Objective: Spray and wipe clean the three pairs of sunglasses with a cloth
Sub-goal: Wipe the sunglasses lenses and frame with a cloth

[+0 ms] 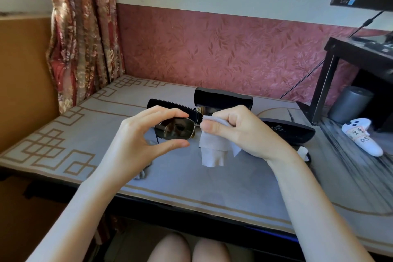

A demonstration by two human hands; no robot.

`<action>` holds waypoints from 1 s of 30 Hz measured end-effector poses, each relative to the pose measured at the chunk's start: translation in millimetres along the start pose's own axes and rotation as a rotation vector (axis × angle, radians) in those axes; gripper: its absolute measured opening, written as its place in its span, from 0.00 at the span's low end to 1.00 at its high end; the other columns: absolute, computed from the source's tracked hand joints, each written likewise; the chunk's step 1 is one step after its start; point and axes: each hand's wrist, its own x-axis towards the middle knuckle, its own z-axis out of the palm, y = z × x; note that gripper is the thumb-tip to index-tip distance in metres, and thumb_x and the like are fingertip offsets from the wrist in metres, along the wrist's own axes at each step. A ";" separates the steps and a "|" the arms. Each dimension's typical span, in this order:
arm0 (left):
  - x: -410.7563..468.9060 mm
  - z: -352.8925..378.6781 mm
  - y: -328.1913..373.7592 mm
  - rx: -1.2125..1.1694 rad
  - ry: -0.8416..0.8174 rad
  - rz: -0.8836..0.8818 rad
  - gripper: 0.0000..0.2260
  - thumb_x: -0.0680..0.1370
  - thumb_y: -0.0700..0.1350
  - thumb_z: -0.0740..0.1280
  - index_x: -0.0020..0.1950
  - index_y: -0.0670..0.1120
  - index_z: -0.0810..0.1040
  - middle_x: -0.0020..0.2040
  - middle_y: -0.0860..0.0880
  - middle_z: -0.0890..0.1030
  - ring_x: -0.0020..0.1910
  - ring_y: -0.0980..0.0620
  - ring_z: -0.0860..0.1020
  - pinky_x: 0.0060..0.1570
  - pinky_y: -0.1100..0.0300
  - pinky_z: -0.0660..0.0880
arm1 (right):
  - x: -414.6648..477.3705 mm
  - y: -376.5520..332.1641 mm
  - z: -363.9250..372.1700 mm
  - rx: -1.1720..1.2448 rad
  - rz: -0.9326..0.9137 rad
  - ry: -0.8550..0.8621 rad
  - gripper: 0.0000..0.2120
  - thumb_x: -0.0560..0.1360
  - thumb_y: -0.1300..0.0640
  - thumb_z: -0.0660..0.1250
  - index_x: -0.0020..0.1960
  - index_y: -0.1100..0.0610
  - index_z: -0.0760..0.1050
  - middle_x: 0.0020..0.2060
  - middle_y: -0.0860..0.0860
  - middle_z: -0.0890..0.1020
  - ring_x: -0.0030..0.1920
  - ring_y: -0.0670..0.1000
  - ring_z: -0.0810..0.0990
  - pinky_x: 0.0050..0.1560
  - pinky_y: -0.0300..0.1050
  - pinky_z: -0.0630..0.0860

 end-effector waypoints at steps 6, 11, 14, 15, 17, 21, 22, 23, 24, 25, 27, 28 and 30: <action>-2.4 1.2 -2.7 -0.049 0.009 -0.042 0.20 0.67 0.52 0.76 0.58 0.53 0.78 0.51 0.59 0.80 0.54 0.64 0.77 0.52 0.76 0.67 | 2.0 -1.8 6.0 0.010 -0.007 0.064 0.34 0.76 0.43 0.65 0.32 0.74 0.65 0.28 0.55 0.59 0.28 0.50 0.59 0.28 0.34 0.61; -2.3 1.6 -5.1 -0.090 0.017 -0.073 0.20 0.67 0.53 0.75 0.57 0.54 0.79 0.54 0.57 0.80 0.54 0.61 0.78 0.57 0.72 0.70 | 0.9 -5.4 2.0 -0.043 0.012 0.059 0.35 0.71 0.37 0.64 0.37 0.73 0.71 0.29 0.54 0.61 0.28 0.47 0.59 0.29 0.38 0.57; -1.3 0.7 -4.4 -0.093 0.011 -0.079 0.20 0.67 0.52 0.76 0.57 0.53 0.79 0.54 0.57 0.80 0.54 0.61 0.78 0.56 0.73 0.69 | -0.3 -2.3 -5.3 -0.073 0.004 0.011 0.32 0.74 0.32 0.61 0.37 0.63 0.72 0.33 0.54 0.64 0.33 0.51 0.62 0.35 0.46 0.59; -1.1 0.5 -4.1 -0.093 0.013 -0.080 0.20 0.66 0.52 0.74 0.57 0.53 0.79 0.54 0.57 0.80 0.54 0.62 0.78 0.56 0.73 0.69 | -1.1 -0.3 -8.6 -0.065 0.022 -0.010 0.29 0.74 0.34 0.60 0.39 0.62 0.73 0.34 0.53 0.68 0.35 0.51 0.65 0.39 0.47 0.62; -0.3 0.5 -3.9 -0.096 0.017 -0.077 0.19 0.66 0.52 0.74 0.57 0.54 0.78 0.53 0.57 0.80 0.54 0.61 0.78 0.57 0.73 0.68 | -3.7 2.9 -14.3 -0.061 0.048 -0.052 0.18 0.76 0.42 0.64 0.42 0.57 0.77 0.36 0.49 0.77 0.39 0.46 0.73 0.46 0.46 0.66; -1.6 1.6 -5.5 -0.098 0.012 -0.066 0.20 0.67 0.55 0.77 0.57 0.55 0.78 0.53 0.58 0.80 0.54 0.60 0.78 0.57 0.71 0.70 | -5.6 3.6 -15.6 -0.009 0.058 -0.086 0.06 0.76 0.55 0.70 0.41 0.55 0.79 0.34 0.45 0.81 0.37 0.41 0.76 0.43 0.37 0.68; -1.8 2.2 -5.4 -0.099 0.006 -0.063 0.20 0.67 0.56 0.76 0.57 0.55 0.78 0.53 0.58 0.80 0.54 0.59 0.79 0.57 0.70 0.70 | -4.9 3.3 -13.5 0.003 0.055 -0.070 0.07 0.74 0.55 0.72 0.39 0.55 0.79 0.32 0.46 0.80 0.35 0.42 0.75 0.40 0.38 0.67; -1.9 3.1 -5.2 -0.097 -0.002 -0.057 0.19 0.68 0.56 0.74 0.57 0.55 0.79 0.53 0.57 0.80 0.54 0.59 0.79 0.56 0.70 0.71 | -3.7 3.0 -10.8 0.006 0.051 -0.048 0.08 0.73 0.54 0.73 0.37 0.55 0.79 0.30 0.50 0.78 0.33 0.45 0.72 0.38 0.41 0.66; -2.0 3.8 -5.1 -0.092 -0.007 -0.050 0.19 0.68 0.56 0.72 0.57 0.55 0.79 0.53 0.57 0.80 0.54 0.59 0.79 0.56 0.70 0.71 | -2.4 3.6 -7.8 0.004 0.046 -0.024 0.10 0.72 0.52 0.74 0.36 0.56 0.79 0.29 0.56 0.76 0.32 0.49 0.69 0.37 0.44 0.63; -2.1 4.2 -5.2 -0.088 -0.005 -0.045 0.19 0.68 0.56 0.72 0.58 0.55 0.79 0.53 0.57 0.80 0.54 0.59 0.79 0.56 0.69 0.71 | -1.3 3.8 -5.1 0.007 0.037 -0.006 0.12 0.72 0.51 0.75 0.35 0.57 0.79 0.29 0.59 0.74 0.32 0.51 0.67 0.37 0.45 0.60; -1.8 3.8 -5.4 -0.093 0.004 -0.047 0.19 0.68 0.56 0.72 0.58 0.54 0.79 0.52 0.57 0.80 0.54 0.58 0.79 0.56 0.67 0.73 | -0.5 3.7 -2.2 0.033 0.017 0.016 0.11 0.72 0.49 0.73 0.35 0.54 0.80 0.29 0.57 0.73 0.32 0.51 0.66 0.37 0.46 0.60; -1.6 3.4 -5.5 -0.096 0.007 -0.051 0.19 0.68 0.56 0.72 0.58 0.54 0.79 0.53 0.57 0.80 0.54 0.58 0.79 0.56 0.67 0.73 | -0.7 3.4 -2.0 0.044 0.009 0.016 0.11 0.73 0.48 0.72 0.35 0.52 0.81 0.29 0.56 0.72 0.32 0.52 0.65 0.37 0.47 0.59; -1.6 2.4 -5.5 -0.098 0.004 -0.057 0.19 0.68 0.57 0.72 0.58 0.55 0.79 0.53 0.57 0.80 0.55 0.58 0.79 0.57 0.66 0.72 | -1.9 2.7 -3.0 0.058 0.000 0.017 0.12 0.76 0.50 0.69 0.34 0.49 0.81 0.29 0.53 0.71 0.32 0.52 0.64 0.36 0.46 0.59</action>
